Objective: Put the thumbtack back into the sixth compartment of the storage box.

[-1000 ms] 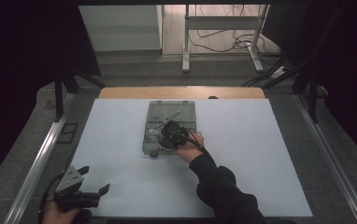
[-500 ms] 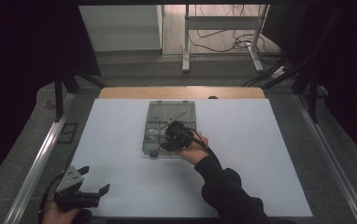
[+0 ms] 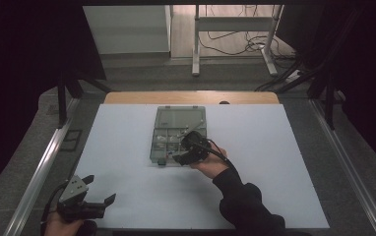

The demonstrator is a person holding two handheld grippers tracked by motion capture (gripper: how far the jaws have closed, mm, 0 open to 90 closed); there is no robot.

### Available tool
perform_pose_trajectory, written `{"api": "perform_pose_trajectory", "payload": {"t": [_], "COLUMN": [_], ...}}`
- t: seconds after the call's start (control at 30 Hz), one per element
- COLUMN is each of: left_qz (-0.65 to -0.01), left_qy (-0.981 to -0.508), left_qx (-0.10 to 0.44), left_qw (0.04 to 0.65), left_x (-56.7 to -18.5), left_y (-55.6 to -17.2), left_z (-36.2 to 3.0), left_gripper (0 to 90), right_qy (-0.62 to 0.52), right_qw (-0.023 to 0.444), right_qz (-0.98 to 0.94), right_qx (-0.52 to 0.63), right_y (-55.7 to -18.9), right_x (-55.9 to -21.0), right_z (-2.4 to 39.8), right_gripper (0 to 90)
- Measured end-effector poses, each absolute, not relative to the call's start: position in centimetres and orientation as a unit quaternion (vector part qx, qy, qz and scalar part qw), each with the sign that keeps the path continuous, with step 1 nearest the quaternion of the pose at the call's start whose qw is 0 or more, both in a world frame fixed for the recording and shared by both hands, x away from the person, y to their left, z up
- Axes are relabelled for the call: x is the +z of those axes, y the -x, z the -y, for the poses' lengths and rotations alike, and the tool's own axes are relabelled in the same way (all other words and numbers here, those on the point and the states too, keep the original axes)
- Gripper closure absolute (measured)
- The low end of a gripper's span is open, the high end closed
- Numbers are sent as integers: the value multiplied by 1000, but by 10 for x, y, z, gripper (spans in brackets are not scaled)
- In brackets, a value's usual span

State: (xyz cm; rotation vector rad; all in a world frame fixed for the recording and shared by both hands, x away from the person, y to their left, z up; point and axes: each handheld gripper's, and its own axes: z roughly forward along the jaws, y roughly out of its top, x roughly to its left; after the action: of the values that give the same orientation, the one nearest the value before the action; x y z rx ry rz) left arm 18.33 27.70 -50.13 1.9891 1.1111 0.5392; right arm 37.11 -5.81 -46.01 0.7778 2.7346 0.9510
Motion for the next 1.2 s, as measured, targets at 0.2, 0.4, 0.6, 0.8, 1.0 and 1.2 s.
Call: {"api": "perform_pose_trajectory", "payload": {"t": [0.2,0.4,0.6,0.8,1.0,1.2], "left_qz": [-438,-437,-436,-435,-434,-432], "left_qy": [-781,-781,-782,-782,-783,-782], "left_qx": [212,213,213,214,214,214], "left_qw": [391,391,391,392,392,394], "left_x": [-501,-501,-501,-501,-501,-501], "left_y": [-183,-183,-183,-183,-182,-182], "left_z": [-277,-276,-276,-276,-277,-276], "left_gripper": [25,25,25,25,25,25], "right_qy": [-258,-266,-269,-270,-267,-267], "right_qw": [76,63,61,70,79,88], "right_qz": [-907,-905,-905,-903,-901,-899], "right_qx": [324,325,323,327,333,335], "right_y": [-367,-367,-364,-360,-355,-351], "right_x": [-459,-460,-462,-463,-465,-466], "right_z": [67,77,84,89,96,101], "right_gripper": [318,243,135,77,30,1]}}
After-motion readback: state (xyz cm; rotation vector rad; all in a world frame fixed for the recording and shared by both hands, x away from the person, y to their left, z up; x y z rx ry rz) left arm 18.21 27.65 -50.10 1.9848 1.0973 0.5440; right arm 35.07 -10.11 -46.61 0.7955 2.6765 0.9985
